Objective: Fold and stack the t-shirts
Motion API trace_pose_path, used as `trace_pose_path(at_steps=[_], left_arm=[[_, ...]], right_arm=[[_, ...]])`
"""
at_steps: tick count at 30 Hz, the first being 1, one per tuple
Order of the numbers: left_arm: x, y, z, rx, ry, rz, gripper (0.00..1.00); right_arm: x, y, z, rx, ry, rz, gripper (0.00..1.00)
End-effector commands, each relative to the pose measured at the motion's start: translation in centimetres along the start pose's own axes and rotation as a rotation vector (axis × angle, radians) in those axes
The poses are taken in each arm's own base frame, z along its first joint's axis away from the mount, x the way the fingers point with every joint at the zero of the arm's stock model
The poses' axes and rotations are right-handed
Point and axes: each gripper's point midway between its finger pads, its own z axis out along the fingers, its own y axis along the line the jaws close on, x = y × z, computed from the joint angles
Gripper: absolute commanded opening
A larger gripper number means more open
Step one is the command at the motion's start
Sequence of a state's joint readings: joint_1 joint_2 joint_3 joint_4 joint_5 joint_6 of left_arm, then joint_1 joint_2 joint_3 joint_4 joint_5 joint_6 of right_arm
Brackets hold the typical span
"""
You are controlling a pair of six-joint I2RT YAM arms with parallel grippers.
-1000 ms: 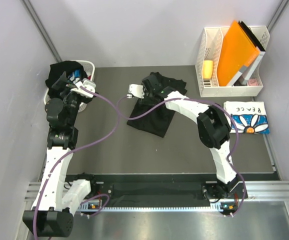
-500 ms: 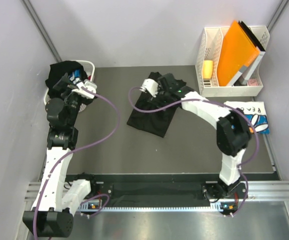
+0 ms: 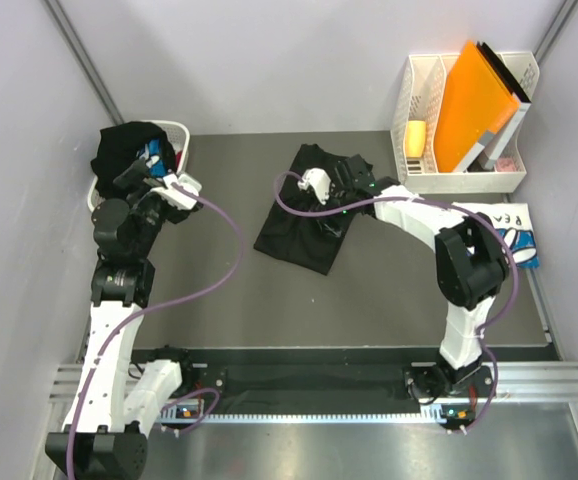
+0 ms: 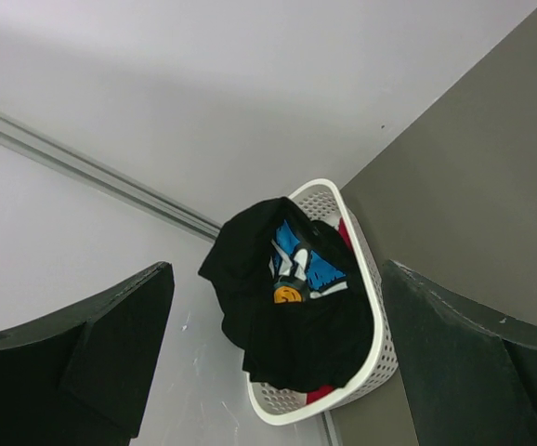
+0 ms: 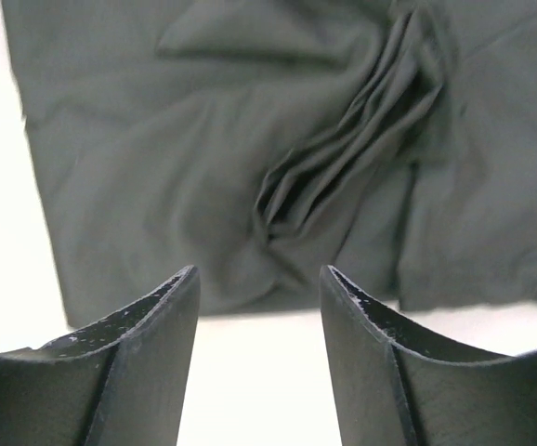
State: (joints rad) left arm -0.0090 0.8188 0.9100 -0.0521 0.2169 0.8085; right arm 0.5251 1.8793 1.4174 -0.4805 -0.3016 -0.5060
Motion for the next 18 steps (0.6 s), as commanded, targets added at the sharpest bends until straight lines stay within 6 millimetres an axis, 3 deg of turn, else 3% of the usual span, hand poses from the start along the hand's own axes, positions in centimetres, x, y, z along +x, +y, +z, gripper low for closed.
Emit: trace_pose_path(at_steps=[1, 7, 18], left_arm=[[-1.3, 0.8, -0.8, -0.001, -0.022, 0.025, 0.97], [-1.4, 1.1, -1.0, -0.006, -0.016, 0.025, 0.97], [-1.8, 1.7, -0.6, -0.018, -0.021, 0.034, 0.97]], right_arm=[[-3.9, -2.0, 0.2, 0.015, -0.110, -0.005, 0.55], [-3.0, -2.6, 2.3, 0.016, -0.089, -0.008, 0.56], [-2.6, -3.3, 3.4, 0.028, -0.077, 0.006, 0.53]])
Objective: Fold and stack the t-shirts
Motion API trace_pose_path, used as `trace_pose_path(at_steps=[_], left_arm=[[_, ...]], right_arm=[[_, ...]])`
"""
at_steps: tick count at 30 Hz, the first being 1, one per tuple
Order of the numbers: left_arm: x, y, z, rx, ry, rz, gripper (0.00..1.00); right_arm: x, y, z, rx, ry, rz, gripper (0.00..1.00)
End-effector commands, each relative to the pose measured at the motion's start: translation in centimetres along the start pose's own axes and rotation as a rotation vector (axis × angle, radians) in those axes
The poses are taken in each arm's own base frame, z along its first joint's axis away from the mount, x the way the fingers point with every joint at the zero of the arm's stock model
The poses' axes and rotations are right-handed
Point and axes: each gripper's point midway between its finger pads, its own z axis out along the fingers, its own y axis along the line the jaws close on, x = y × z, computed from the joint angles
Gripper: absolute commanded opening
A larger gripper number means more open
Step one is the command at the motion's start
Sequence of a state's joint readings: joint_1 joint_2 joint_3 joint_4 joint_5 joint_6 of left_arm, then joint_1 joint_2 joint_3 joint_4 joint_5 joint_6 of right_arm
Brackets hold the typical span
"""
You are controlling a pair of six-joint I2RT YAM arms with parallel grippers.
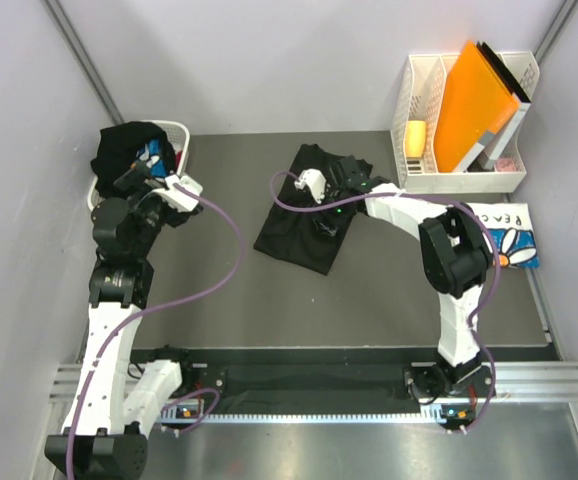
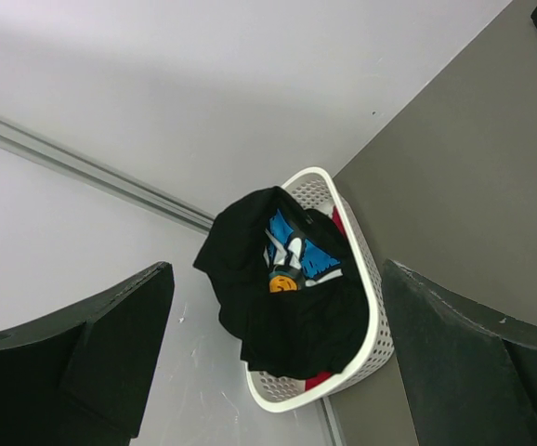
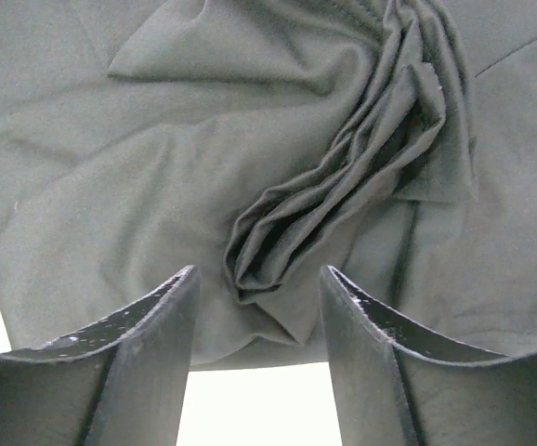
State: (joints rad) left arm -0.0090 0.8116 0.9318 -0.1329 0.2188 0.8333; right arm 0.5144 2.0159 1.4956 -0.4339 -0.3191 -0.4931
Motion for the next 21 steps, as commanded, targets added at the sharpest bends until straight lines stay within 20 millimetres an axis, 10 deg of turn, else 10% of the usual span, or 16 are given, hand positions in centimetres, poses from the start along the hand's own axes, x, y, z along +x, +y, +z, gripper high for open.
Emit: trace_pose_path(at_steps=[1, 13, 21], left_arm=[[-2.1, 2.2, -0.2, -0.054, -0.054, 0.020, 0.97], [-2.1, 2.3, 0.0, -0.064, -0.064, 0.020, 0.97], [-2.1, 2.2, -0.1, -0.069, -0.067, 0.012, 0.97]], right_arm=[[-2.8, -1.9, -0.2, 0.045, -0.076, -0.020, 0.50], [-2.6, -2.2, 0.0, 0.052, -0.062, -0.035, 0.02], [-3.8, -3.4, -1.9, 0.122, -0.072, -0.076, 0.00]])
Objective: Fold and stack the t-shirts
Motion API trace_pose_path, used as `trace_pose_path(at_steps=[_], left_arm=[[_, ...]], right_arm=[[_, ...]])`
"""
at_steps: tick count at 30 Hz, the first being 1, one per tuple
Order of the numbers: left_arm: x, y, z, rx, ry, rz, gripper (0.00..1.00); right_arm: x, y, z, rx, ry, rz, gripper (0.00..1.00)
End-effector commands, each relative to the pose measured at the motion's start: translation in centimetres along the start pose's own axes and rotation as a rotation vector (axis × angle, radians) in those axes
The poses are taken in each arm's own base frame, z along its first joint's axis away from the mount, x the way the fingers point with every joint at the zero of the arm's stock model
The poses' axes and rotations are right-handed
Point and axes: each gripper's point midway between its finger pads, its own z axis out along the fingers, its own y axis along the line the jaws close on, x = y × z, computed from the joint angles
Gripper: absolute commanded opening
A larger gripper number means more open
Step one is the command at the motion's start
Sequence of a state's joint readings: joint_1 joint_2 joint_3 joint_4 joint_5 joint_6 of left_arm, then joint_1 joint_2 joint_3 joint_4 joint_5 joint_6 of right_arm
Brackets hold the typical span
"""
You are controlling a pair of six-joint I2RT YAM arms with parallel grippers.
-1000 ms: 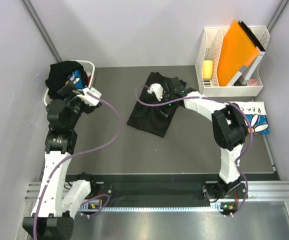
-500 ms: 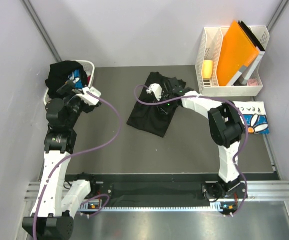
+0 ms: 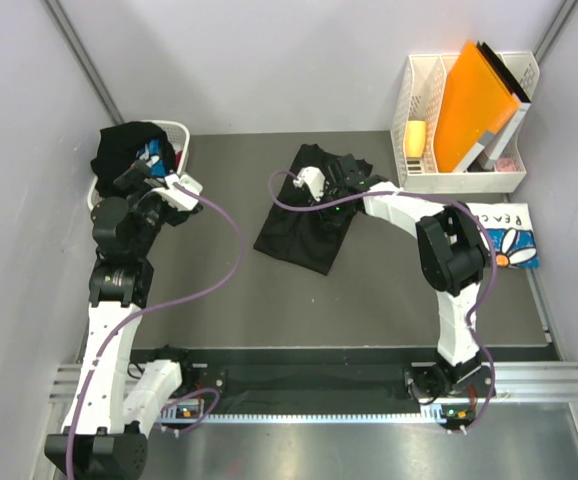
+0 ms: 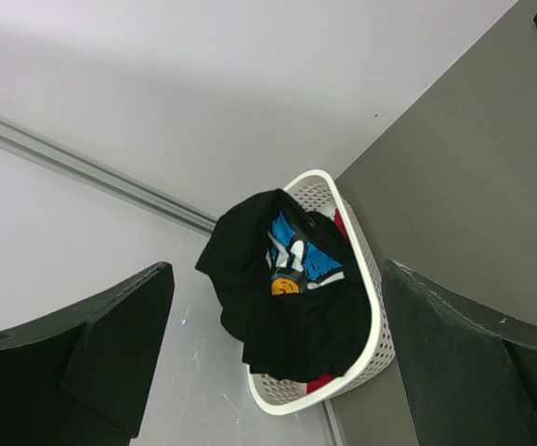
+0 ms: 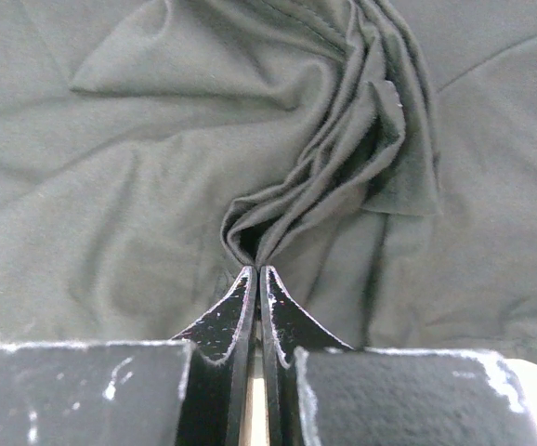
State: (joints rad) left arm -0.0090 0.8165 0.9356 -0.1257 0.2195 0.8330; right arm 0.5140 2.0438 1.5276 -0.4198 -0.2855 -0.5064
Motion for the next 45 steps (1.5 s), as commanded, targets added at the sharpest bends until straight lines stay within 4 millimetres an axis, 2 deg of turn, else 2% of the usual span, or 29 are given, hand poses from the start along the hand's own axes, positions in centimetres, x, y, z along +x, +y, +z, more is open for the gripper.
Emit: trace_pose_path(at_steps=[1, 6, 16, 31, 33, 34, 37, 40, 42, 45], left_arm=[[-2.0, 2.2, -0.2, -0.069, -0.061, 0.011, 0.97], [-2.0, 2.2, -0.1, -0.073, -0.065, 0.004, 0.97], [-1.8, 1.9, 0.2, -0.068, -0.068, -0.004, 0.97], [-1.7, 2.0, -0.2, -0.077, -0.061, -0.001, 0.97], [-1.7, 2.0, -0.2, -0.080, -0.062, -0.001, 0.97], [-1.7, 2.0, -0.3, -0.081, -0.061, 0.001, 0.97], [-1.7, 2.0, -0.4, -0.080, -0.060, -0.001, 0.97], [-1.7, 2.1, -0.5, -0.087, -0.059, -0.003, 0.97], [-1.8, 2.0, -0.5, -0.081, -0.059, -0.006, 0.97], [-1.8, 0.0, -0.2, 0.016, -0.079, -0.017, 0.98]], right_arm=[[-3.8, -2.8, -3.0, 0.110, -0.079, -0.065, 0.00], [-4.4, -4.0, -4.5, 0.170, -0.082, -0.096, 0.00], [-5.0, -6.9, -6.2, 0.318, -0.057, -0.149, 0.00], [-1.7, -10.4, -4.8, 0.426, 0.047, -0.132, 0.00], [-1.0, -10.6, -4.2, 0.433, 0.069, -0.133, 0.09], [-0.8, -10.7, -4.1, 0.443, 0.076, -0.133, 0.27], [0.2, -11.2, -3.6, 0.469, 0.110, -0.134, 0.46], [0.1, -11.4, -3.9, 0.484, 0.108, -0.137, 0.55], [-0.6, -11.6, -4.6, 0.492, 0.091, -0.137, 0.57], [-1.7, -11.8, -5.9, 0.502, 0.060, -0.124, 0.58]])
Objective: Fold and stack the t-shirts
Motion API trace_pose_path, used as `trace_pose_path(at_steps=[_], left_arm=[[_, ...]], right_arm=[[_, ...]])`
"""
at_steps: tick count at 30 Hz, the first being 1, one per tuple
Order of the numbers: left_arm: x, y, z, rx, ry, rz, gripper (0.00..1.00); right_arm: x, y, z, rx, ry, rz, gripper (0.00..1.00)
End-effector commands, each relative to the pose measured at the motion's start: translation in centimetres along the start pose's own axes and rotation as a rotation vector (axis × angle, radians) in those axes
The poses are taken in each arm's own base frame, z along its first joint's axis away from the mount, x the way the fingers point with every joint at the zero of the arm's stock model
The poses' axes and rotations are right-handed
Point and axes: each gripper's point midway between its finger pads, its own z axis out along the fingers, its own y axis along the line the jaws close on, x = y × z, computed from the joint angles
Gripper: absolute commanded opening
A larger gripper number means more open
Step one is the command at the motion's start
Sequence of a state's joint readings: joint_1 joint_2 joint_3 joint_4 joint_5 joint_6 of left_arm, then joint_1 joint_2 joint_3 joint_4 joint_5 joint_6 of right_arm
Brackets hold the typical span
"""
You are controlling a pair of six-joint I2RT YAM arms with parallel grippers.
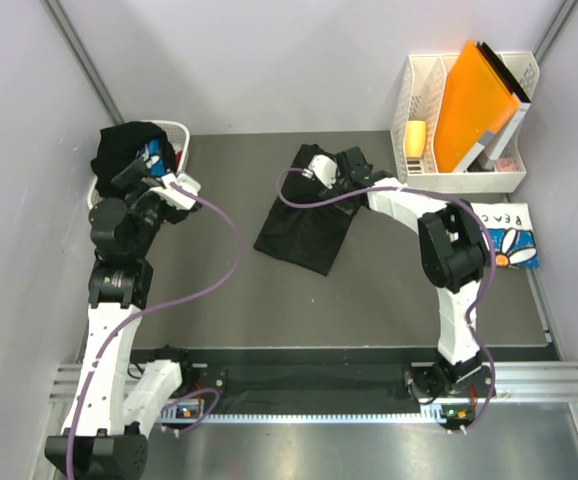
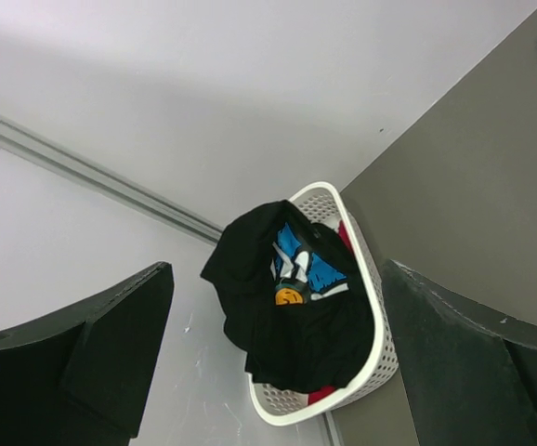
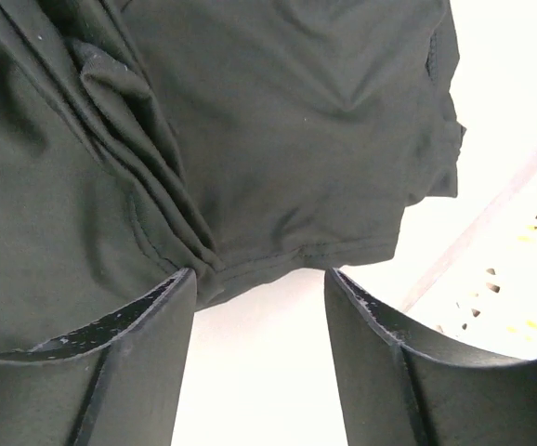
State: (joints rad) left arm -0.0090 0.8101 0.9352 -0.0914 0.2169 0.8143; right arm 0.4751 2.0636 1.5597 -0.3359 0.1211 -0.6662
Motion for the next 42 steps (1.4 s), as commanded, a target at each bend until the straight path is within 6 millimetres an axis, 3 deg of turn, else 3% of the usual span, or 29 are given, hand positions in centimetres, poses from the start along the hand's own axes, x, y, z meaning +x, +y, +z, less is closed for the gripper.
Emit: trace_pose_path(at_steps=[1, 2, 3, 7, 8, 10, 12, 13, 14, 15, 16, 18, 19, 20, 21, 22, 23, 25, 26, 28, 29, 31, 32, 35, 42], left_arm=[[-0.5, -2.2, -0.1, 0.116, -0.035, -0.024, 0.99], [-0.9, -3.0, -0.2, 0.172, -0.042, -0.041, 0.99], [-0.8, -5.1, 0.4, 0.282, -0.053, -0.067, 0.99], [-0.5, -12.0, -0.5, 0.680, -0.011, -0.258, 0.99], [0.3, -13.6, 0.0, 0.758, 0.008, -0.297, 0.99], [0.2, -15.6, 0.6, 0.853, 0.001, -0.327, 0.98], [2.2, -19.0, 1.5, 0.971, 0.068, -0.303, 0.97], [2.5, -19.6, 2.0, 1.002, 0.077, -0.274, 0.95], [4.3, -21.6, 2.5, 1.074, 0.139, -0.292, 0.91], [4.7, -22.5, 3.0, 1.102, 0.152, -0.291, 0.91], [4.6, -22.4, 4.0, 1.108, 0.145, -0.295, 0.91], [6.3, -24.4, 5.6, 1.162, 0.190, -0.350, 0.91], [5.8, -24.0, 7.0, 1.162, 0.166, -0.353, 0.90], [7.0, -25.6, 8.0, 1.206, 0.193, -0.384, 0.88], [7.2, -26.0, 8.4, 1.230, 0.203, -0.404, 0.88], [6.1, -25.1, 10.2, 1.221, 0.159, -0.400, 0.87], [7.2, -26.7, 11.0, 1.262, 0.187, -0.421, 0.86], [6.2, -26.1, 13.3, 1.260, 0.139, -0.387, 0.84], [6.7, -27.3, 14.0, 1.282, 0.144, -0.393, 0.84], [5.8, -27.0, 15.6, 1.273, 0.107, -0.362, 0.86], [6.2, -28.4, 16.0, 1.300, 0.111, -0.358, 0.86], [5.7, -29.0, 16.8, 1.310, 0.090, -0.300, 0.87], [6.1, -30.7, 16.5, 1.352, 0.112, -0.291, 0.87], [6.0, -32.4, 16.8, 1.379, 0.107, -0.236, 0.87], [6.9, -34.2, 18.4, 1.356, 0.101, -0.209, 0.88]], right_arm=[[-2.9, -4.1, -2.7, 0.098, -0.088, 0.058, 0.60], [-3.1, -4.6, -3.2, 0.105, -0.097, 0.070, 0.60], [-3.0, -5.2, -3.6, 0.095, -0.099, 0.087, 0.61], [-2.3, -6.8, -5.7, 0.048, -0.133, 0.210, 0.61], [-2.2, -6.8, -6.2, -0.003, -0.162, 0.232, 0.61], [-1.8, -6.4, -8.0, -0.051, -0.173, 0.251, 0.61], [-0.6, -5.0, -9.0, -0.125, -0.169, 0.230, 0.62], [-0.7, -5.1, -10.4, -0.120, -0.185, 0.213, 0.62], [-0.4, -4.5, -10.9, -0.141, -0.185, 0.193, 0.63], [0.7, -3.4, -11.2, -0.170, -0.157, 0.162, 0.63], [0.7, -3.5, -12.3, -0.165, -0.160, 0.148, 0.63], [1.9, -2.9, -12.8, -0.182, -0.116, 0.118, 0.64], [2.1, -3.1, -13.3, -0.172, -0.107, 0.114, 0.64], [2.3, -3.5, -13.6, -0.154, -0.090, 0.112, 0.64], [2.6, -3.7, -13.8, -0.147, -0.077, 0.116, 0.64], [2.6, -4.1, -14.3, -0.134, -0.076, 0.127, 0.64], [2.7, -4.5, -14.6, -0.123, -0.077, 0.137, 0.64], [2.8, -4.6, -15.3, -0.117, -0.072, 0.135, 0.64], [3.3, -4.4, -15.4, -0.123, -0.055, 0.131, 0.64], [3.7, -4.4, -15.8, -0.118, -0.038, 0.101, 0.64], [4.2, -4.0, -15.9, -0.139, -0.017, 0.089, 0.64], [4.6, -4.1, -16.1, -0.142, -0.003, 0.054, 0.64], [4.8, -4.2, -16.1, -0.135, 0.006, 0.046, 0.64], [4.8, -5.1, -16.4, -0.104, 0.006, 0.009, 0.64], [3.9, -7.8, -17.6, -0.057, 0.031, -0.008, 0.64]])
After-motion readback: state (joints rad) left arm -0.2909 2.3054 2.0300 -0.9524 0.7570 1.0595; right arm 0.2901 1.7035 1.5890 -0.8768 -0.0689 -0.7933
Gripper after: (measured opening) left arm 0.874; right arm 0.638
